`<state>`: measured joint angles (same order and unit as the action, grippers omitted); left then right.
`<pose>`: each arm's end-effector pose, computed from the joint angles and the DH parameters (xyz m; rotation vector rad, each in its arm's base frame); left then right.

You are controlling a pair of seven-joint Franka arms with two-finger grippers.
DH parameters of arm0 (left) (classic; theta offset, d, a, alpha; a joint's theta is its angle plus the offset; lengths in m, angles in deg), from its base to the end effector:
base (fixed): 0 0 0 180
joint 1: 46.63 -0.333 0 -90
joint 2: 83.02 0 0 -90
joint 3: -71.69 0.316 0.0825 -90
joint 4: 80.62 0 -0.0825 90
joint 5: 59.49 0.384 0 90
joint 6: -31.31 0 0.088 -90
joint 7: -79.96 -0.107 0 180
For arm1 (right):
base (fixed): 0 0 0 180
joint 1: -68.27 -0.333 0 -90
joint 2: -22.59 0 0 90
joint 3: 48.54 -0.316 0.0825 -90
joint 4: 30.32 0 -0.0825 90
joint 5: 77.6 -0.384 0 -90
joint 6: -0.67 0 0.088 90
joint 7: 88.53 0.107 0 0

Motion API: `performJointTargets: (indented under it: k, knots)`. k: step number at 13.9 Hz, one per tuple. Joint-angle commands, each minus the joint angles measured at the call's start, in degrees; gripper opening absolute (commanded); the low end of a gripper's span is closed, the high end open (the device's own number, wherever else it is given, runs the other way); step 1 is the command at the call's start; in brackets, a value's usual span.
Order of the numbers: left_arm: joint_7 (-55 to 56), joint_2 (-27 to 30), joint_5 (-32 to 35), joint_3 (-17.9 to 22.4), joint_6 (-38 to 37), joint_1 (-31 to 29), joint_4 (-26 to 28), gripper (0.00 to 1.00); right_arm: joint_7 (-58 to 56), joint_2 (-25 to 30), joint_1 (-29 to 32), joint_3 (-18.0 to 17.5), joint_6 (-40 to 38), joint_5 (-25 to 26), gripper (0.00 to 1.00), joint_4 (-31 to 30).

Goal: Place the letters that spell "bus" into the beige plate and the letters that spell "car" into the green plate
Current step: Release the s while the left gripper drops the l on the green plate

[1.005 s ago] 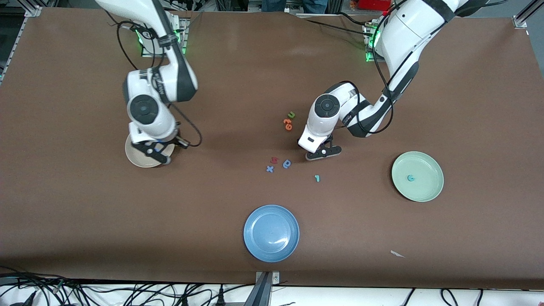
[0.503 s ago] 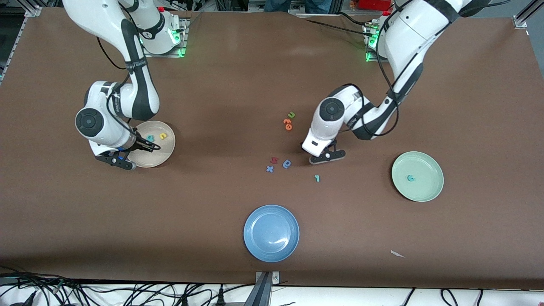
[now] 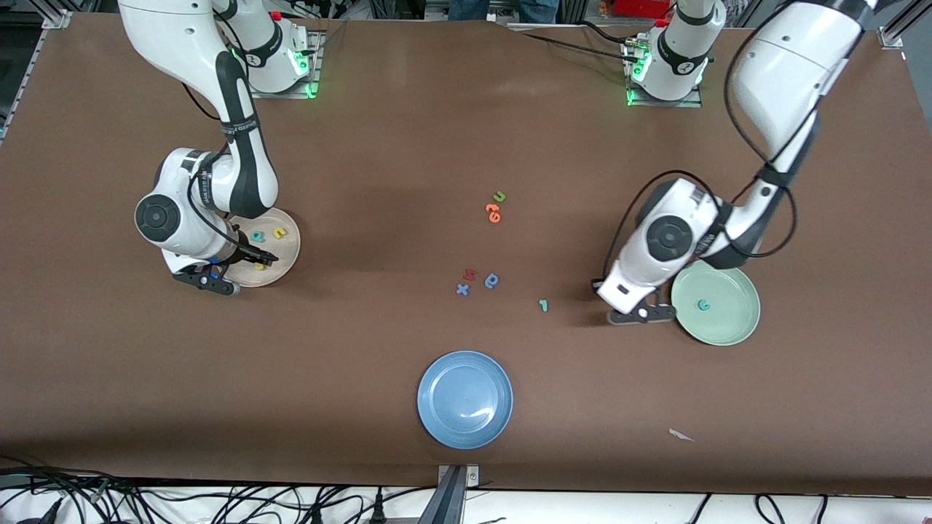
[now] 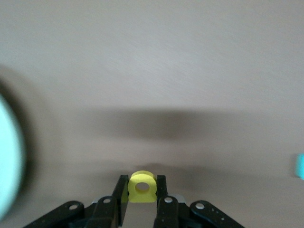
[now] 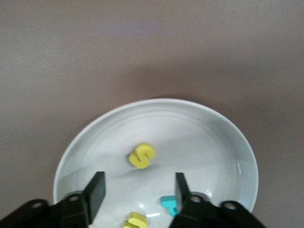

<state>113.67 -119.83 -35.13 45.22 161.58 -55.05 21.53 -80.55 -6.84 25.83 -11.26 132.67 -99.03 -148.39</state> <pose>0.6268 -0.1700 0.2187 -3.0784 -0.0858 0.0553 0.5712 0.0609 0.2175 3.0418 -0.4312 -0.1917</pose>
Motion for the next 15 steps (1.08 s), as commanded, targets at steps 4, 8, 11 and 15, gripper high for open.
performJointTargets:
  k: [4, 8, 11, 15]
  knots:
    - [-19.78, 1.04, -0.28, -0.42, -7.48, -8.18, -4.23, 0.16, -3.75, 10.08, -0.19, 1.03, -13.14, -0.98, 1.0, 3.97]
    - [-33.51, 0.69, -0.19, -0.07, -7.49, -14.17, -4.15, 0.23, -3.93, 10.01, 0.16, 2.8, -32.9, 1.29, 1.0, 20.3]
    - [-39.76, -0.28, 3.05, 0.46, -7.4, -14.44, -4.15, 1.0, -4.02, 10.1, -0.36, 2.54, -45.21, 11.03, 1.0, 30.06]
    - [-32.16, -0.1, -2.01, -1.99, -7.22, -12.69, -4.41, 1.0, -4.02, 16.67, 7.32, -6.04, -43.06, 12.03, 1.0, 31.06]
